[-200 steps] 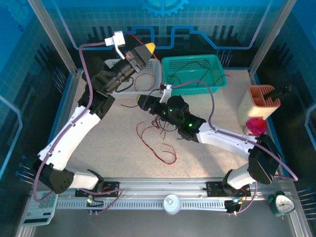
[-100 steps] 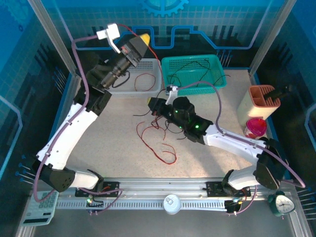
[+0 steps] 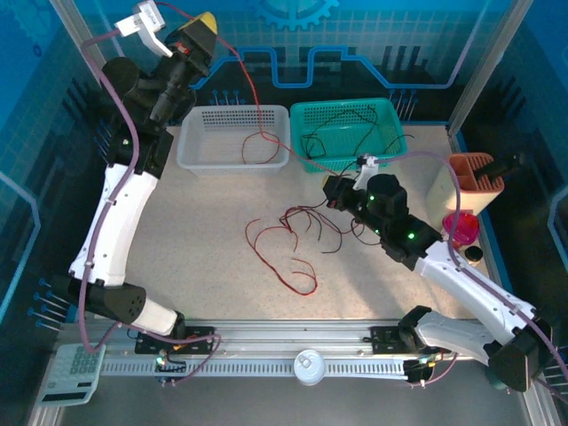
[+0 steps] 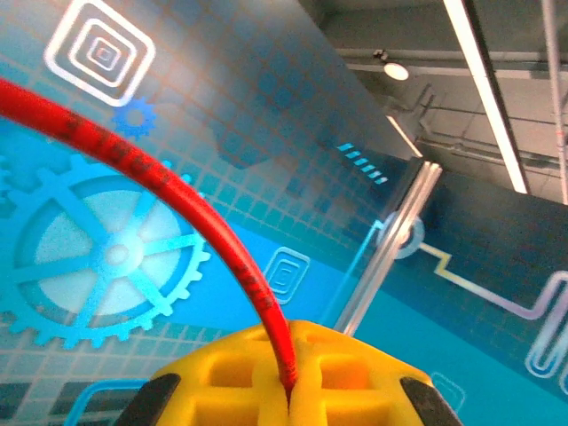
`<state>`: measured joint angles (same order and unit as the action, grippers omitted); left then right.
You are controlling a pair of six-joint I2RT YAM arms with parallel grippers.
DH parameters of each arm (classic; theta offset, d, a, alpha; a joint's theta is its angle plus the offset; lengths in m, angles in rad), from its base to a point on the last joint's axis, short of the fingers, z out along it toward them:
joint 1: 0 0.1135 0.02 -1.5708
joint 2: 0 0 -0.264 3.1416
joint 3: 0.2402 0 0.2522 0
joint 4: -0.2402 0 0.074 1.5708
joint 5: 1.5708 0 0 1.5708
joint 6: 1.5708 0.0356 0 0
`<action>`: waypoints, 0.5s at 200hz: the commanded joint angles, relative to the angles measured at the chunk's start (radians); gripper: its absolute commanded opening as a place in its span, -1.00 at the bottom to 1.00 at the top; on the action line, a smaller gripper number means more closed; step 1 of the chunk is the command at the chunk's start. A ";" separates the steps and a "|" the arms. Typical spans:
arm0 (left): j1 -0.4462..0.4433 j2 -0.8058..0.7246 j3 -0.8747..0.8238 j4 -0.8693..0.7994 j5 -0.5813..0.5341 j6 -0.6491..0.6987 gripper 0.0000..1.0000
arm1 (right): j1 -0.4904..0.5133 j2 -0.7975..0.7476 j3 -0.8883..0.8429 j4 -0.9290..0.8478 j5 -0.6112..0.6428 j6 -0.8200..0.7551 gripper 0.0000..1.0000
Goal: Untangle the cables
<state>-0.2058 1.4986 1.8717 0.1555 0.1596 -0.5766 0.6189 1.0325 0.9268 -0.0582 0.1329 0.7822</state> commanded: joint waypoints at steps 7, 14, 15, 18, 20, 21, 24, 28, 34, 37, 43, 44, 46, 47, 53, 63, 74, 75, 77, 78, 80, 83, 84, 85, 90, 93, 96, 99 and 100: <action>0.034 0.030 0.052 0.004 -0.029 0.044 -1.00 | -0.011 -0.008 0.131 -0.097 -0.062 -0.110 -1.00; 0.042 0.042 0.061 0.002 -0.032 0.048 -1.00 | -0.011 -0.007 0.155 -0.107 -0.064 -0.124 -1.00; 0.044 0.044 0.063 0.001 -0.032 0.048 -1.00 | -0.011 -0.006 0.158 -0.108 -0.063 -0.126 -1.00; 0.047 0.050 0.067 0.000 -0.034 0.050 -1.00 | -0.011 -0.006 0.167 -0.114 -0.062 -0.131 -1.00; 0.050 0.053 0.070 0.000 -0.035 0.050 -1.00 | -0.011 -0.005 0.173 -0.116 -0.063 -0.133 -1.00; 0.051 0.055 0.072 0.000 -0.035 0.051 -1.00 | -0.011 -0.005 0.175 -0.118 -0.063 -0.135 -1.00; 0.054 0.061 0.077 -0.001 -0.035 0.051 -1.00 | -0.011 -0.005 0.183 -0.119 -0.064 -0.139 -1.00; 0.057 0.068 0.080 0.001 -0.035 0.054 -1.00 | -0.014 -0.004 0.194 -0.120 -0.066 -0.143 -1.00; 0.061 0.079 0.087 0.000 -0.039 0.065 -1.00 | -0.013 -0.002 0.211 -0.125 -0.067 -0.151 -1.00; 0.063 0.084 0.092 -0.001 -0.045 0.073 -1.00 | -0.014 0.000 0.219 -0.130 -0.067 -0.155 -1.00; 0.066 0.095 0.099 -0.004 -0.057 0.093 -1.00 | -0.015 0.003 0.237 -0.145 -0.061 -0.165 -1.00; 0.066 0.097 0.100 -0.005 -0.060 0.096 -1.00 | -0.015 0.003 0.239 -0.148 -0.060 -0.167 -1.00; 0.068 0.100 0.103 -0.005 -0.066 0.104 -1.00 | -0.015 0.002 0.243 -0.153 -0.055 -0.169 -1.00; 0.069 0.101 0.104 -0.005 -0.070 0.106 -1.00 | -0.015 0.002 0.245 -0.156 -0.053 -0.171 -1.00; 0.076 0.109 0.106 -0.001 -0.092 0.123 -1.00 | -0.016 -0.006 0.248 -0.168 -0.037 -0.176 -1.00; 0.094 0.124 0.110 0.006 -0.116 0.132 -1.00 | -0.019 -0.025 0.237 -0.176 -0.012 -0.176 -1.00; 0.121 0.145 0.129 -0.005 -0.138 0.128 -1.00 | -0.029 -0.049 0.226 -0.184 -0.005 -0.173 -1.00; 0.123 0.147 0.129 -0.005 -0.140 0.128 -1.00 | -0.030 -0.051 0.225 -0.185 -0.005 -0.173 -1.00; 0.128 0.151 0.132 -0.005 -0.142 0.125 -1.00 | -0.032 -0.053 0.225 -0.187 -0.006 -0.173 -1.00; 0.130 0.152 0.133 -0.005 -0.143 0.124 -1.00 | -0.033 -0.054 0.225 -0.188 -0.006 -0.173 -1.00; 0.135 0.157 0.134 -0.004 -0.145 0.122 -1.00 | -0.034 -0.057 0.225 -0.191 -0.007 -0.173 -1.00; 0.141 0.163 0.136 -0.003 -0.148 0.120 -1.00 | -0.036 -0.061 0.225 -0.195 -0.007 -0.173 -1.00; 0.144 0.165 0.137 -0.003 -0.150 0.120 -1.00 | -0.038 -0.062 0.225 -0.197 -0.006 -0.174 -1.00; 0.146 0.167 0.137 -0.003 -0.151 0.119 -1.00 | -0.038 -0.063 0.225 -0.198 -0.006 -0.174 -1.00; 0.155 0.176 0.141 -0.002 -0.156 0.116 -1.00 | -0.041 -0.070 0.227 -0.203 -0.007 -0.176 -1.00; 0.160 0.182 0.144 -0.001 -0.159 0.113 -1.00 | -0.043 -0.073 0.228 -0.206 -0.007 -0.176 -1.00; 0.164 0.187 0.146 -0.003 -0.162 0.111 -1.00 | -0.046 -0.076 0.229 -0.210 -0.006 -0.178 -1.00; 0.169 0.193 0.149 -0.006 -0.165 0.108 -1.00 | -0.047 -0.080 0.231 -0.215 -0.003 -0.180 -1.00; 0.171 0.196 0.151 -0.006 -0.165 0.108 -1.00 | -0.047 -0.082 0.232 -0.216 -0.002 -0.180 -1.00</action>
<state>-0.0822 1.6554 1.9766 0.1394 0.0628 -0.4900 0.5930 0.9939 1.1492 -0.2218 0.1047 0.6315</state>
